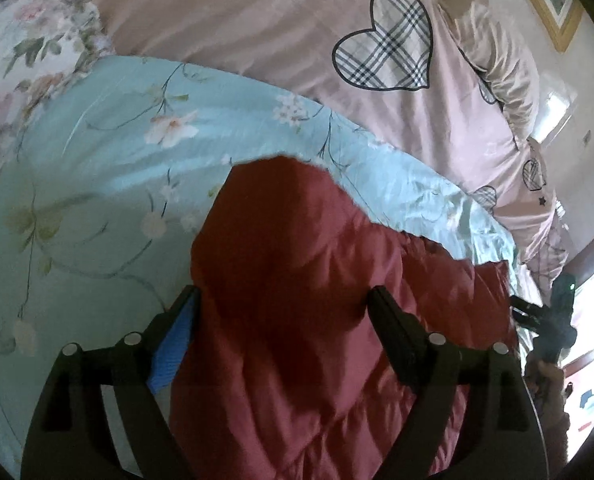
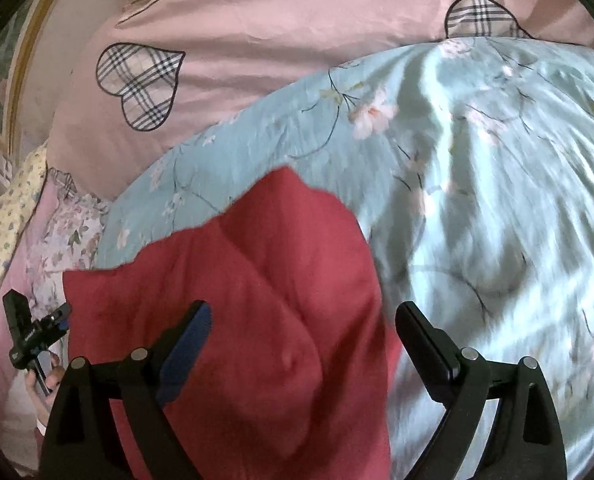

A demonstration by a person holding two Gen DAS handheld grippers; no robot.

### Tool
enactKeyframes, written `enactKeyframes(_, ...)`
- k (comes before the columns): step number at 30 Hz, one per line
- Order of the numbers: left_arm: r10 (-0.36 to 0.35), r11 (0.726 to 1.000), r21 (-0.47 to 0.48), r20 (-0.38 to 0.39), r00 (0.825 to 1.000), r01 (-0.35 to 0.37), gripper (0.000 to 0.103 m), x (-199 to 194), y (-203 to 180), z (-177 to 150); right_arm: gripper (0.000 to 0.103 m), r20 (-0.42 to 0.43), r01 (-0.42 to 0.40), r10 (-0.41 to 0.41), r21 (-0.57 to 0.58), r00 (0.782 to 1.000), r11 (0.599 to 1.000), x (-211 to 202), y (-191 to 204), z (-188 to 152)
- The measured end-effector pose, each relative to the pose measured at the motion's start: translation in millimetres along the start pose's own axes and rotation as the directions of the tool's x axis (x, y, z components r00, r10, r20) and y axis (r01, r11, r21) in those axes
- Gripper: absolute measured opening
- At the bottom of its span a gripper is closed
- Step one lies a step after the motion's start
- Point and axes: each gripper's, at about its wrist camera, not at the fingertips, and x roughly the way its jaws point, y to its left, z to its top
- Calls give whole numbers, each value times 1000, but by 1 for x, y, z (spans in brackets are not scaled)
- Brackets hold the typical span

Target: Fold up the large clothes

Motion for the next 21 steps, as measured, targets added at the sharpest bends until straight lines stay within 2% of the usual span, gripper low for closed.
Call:
enactKeyframes(1,14,1000,16,4,1000,-14,84,3,-3,4,94,3,0,0,-3,1000,1000,2,2,3)
enactKeyframes(2,42,998,39,10,999,-42,76,6,-7,7,92,7,-1,2,-12,1000,1000,4,5,7)
enactKeyframes(3,66,996,62,12,998,-67,63,8,-12,8,88,11,-1,1,-21,1000,1000,6,8,9)
enactKeyframes(4,86,993,83,1,996,-86,32,12,-15,9,69,14,14,-14,-30,1000,999,8,11,11)
enactKeyframes(5,104,990,95,-23,994,-102,19,18,-18,10,40,11,42,-42,-41,999,998,9,15,13)
enactKeyframes(6,122,988,104,-33,992,-118,18,20,-20,10,31,8,56,-56,-46,998,997,9,18,12)
enactKeyframes(8,147,982,125,-14,989,-144,13,16,-26,9,22,39,62,-60,-50,997,997,3,23,11)
enactKeyframes(12,148,981,118,51,988,-153,11,-3,-35,22,19,166,127,-112,-83,980,988,-25,44,15)
enactKeyframes(14,167,979,111,69,984,-174,11,-4,-40,34,19,200,147,-131,-68,971,987,-29,48,24)
enactKeyframes(17,193,974,103,72,979,-199,11,7,-43,47,19,200,178,-166,-41,966,983,-17,47,37)
enactKeyframes(21,219,974,55,4,976,-219,11,45,-27,54,18,159,229,-226,-2,961,973,15,32,43)
